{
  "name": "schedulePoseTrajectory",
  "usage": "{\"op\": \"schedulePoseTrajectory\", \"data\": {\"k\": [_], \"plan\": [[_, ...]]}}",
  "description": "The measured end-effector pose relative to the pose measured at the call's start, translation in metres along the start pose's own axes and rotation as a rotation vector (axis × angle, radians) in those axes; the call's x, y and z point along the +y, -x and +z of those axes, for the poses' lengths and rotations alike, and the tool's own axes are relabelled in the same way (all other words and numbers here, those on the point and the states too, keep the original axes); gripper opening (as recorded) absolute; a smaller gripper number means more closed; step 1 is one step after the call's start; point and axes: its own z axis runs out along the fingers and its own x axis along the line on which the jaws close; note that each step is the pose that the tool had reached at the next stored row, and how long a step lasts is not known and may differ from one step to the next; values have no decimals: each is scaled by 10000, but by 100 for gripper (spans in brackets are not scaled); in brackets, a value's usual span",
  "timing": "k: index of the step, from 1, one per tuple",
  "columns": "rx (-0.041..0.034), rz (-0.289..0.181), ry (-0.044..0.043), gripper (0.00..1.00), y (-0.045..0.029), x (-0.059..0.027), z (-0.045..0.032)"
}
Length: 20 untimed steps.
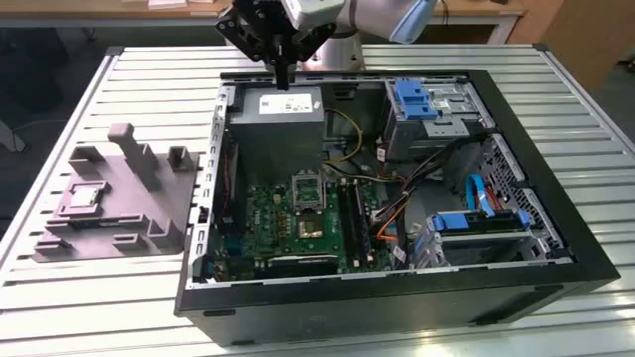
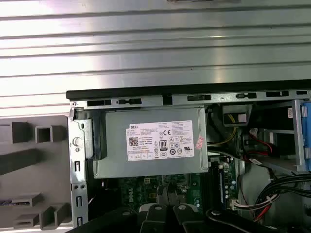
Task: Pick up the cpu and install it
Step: 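Reach for the cpu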
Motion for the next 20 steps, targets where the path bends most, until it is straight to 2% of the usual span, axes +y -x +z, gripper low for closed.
{"op": "schedulePoseTrajectory", "data": {"k": [11, 20], "plan": [[1, 2, 1, 11, -4, 0, -1], [0, 1, 8, 11, -108, -8, -3]]}}
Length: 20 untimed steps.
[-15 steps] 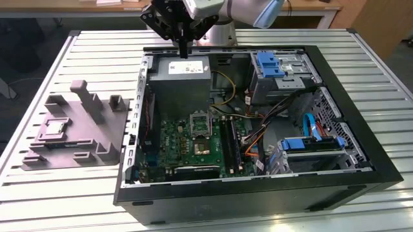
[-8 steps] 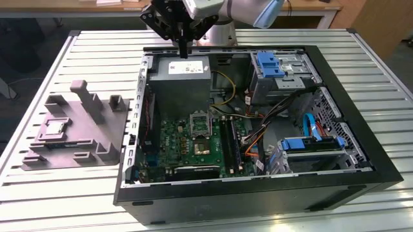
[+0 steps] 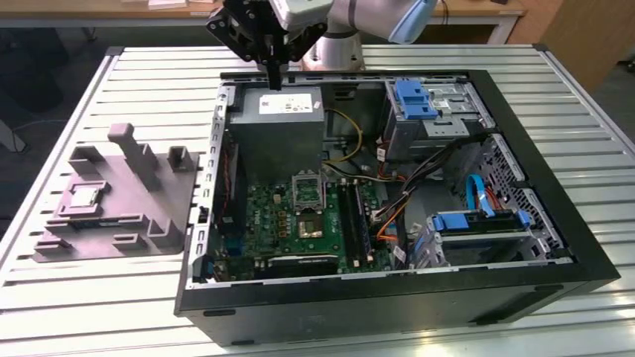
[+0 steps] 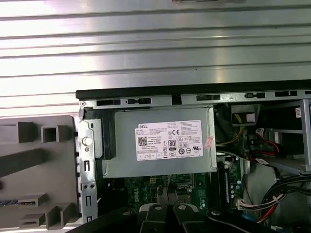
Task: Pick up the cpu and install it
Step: 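Reach for the cpu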
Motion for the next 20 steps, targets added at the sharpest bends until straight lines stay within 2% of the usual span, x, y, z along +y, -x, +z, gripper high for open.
{"op": "schedulePoseTrajectory", "data": {"k": [20], "plan": [[1, 0, -1, 11, -167, -12, -5]]}}
